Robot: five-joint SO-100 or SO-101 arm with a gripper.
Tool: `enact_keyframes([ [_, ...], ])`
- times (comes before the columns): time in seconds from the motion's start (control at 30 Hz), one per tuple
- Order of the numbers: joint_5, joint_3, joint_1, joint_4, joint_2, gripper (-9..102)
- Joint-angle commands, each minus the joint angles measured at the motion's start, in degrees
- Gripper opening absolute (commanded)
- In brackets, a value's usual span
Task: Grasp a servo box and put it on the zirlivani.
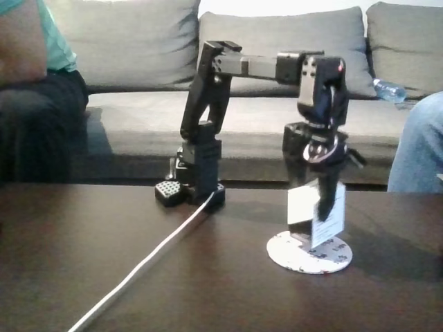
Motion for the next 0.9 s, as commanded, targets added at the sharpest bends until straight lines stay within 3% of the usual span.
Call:
enact_keyframes([
  [0.0, 0.0, 0.09, 0.0, -0.53, 0.53, 15],
  [0.4, -0.44, -0.35, 0.62, -1.58, 0.7, 17],
  [0.6, -0.53, 0.18, 0.7, -1.32, 0.7, 32],
  [0.87, -0.53, 0.18, 0.7, -1.32, 0.79, 33],
])
